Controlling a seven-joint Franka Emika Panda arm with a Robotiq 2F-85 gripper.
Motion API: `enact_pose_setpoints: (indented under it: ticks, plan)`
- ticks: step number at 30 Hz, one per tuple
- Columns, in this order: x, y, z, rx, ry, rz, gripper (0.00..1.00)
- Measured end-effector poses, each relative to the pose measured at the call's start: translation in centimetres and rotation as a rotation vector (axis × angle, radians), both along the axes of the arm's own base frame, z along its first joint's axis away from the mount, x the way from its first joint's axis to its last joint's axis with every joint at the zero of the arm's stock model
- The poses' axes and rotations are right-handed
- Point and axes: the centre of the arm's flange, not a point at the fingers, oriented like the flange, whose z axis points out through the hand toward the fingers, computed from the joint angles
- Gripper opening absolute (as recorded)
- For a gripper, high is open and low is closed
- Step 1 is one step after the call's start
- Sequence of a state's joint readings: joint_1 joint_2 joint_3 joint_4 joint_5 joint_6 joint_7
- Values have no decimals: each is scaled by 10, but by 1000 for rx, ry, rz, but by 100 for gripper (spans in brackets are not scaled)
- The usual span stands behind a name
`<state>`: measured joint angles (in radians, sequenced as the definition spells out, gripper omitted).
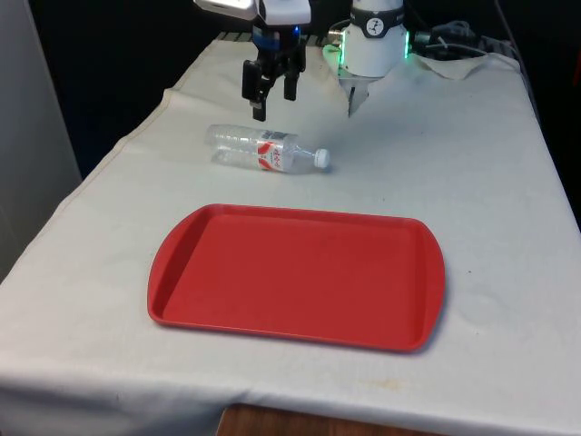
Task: Place the bottle upright on the tray.
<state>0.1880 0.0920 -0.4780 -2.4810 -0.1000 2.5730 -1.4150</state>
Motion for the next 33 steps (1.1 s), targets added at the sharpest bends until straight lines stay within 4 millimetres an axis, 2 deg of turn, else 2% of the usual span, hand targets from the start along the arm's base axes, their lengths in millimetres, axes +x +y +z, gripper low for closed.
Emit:
enact_pose_setpoints:
  ticks: [22,33]
  plan:
    - [-1,1,-4,-74,35,113,100]
    - [8,0,-5,-135,42,128,100]
